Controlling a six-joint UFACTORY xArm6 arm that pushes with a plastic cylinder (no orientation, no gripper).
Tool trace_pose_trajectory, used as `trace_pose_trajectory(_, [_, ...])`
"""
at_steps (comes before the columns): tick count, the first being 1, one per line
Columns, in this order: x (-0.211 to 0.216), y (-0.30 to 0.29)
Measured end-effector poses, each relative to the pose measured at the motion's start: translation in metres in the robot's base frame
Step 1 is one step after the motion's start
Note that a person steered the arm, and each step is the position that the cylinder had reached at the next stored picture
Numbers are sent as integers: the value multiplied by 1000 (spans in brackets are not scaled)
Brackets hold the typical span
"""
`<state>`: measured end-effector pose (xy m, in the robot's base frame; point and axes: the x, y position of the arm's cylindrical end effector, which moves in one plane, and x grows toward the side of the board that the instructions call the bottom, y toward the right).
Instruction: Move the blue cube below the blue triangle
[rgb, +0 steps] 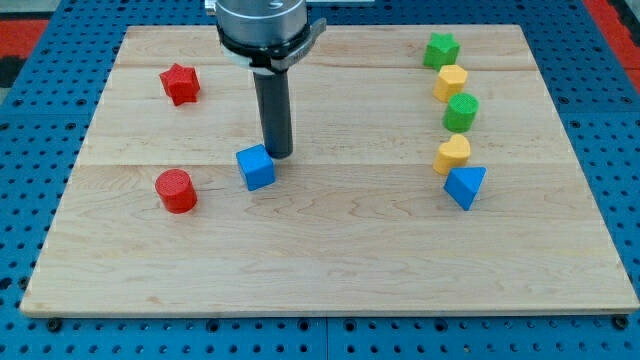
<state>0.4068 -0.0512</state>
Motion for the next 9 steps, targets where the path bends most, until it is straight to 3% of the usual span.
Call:
trace_pose_trajectory(1, [-1,-48])
trace_pose_trajectory(2, [56,-32])
trace_pose_trajectory(3, [66,30])
trace_pose_trajectory(4, [60,-15])
trace_pose_trajectory(6, [124,64])
trace_pose_trajectory(9, [164,136])
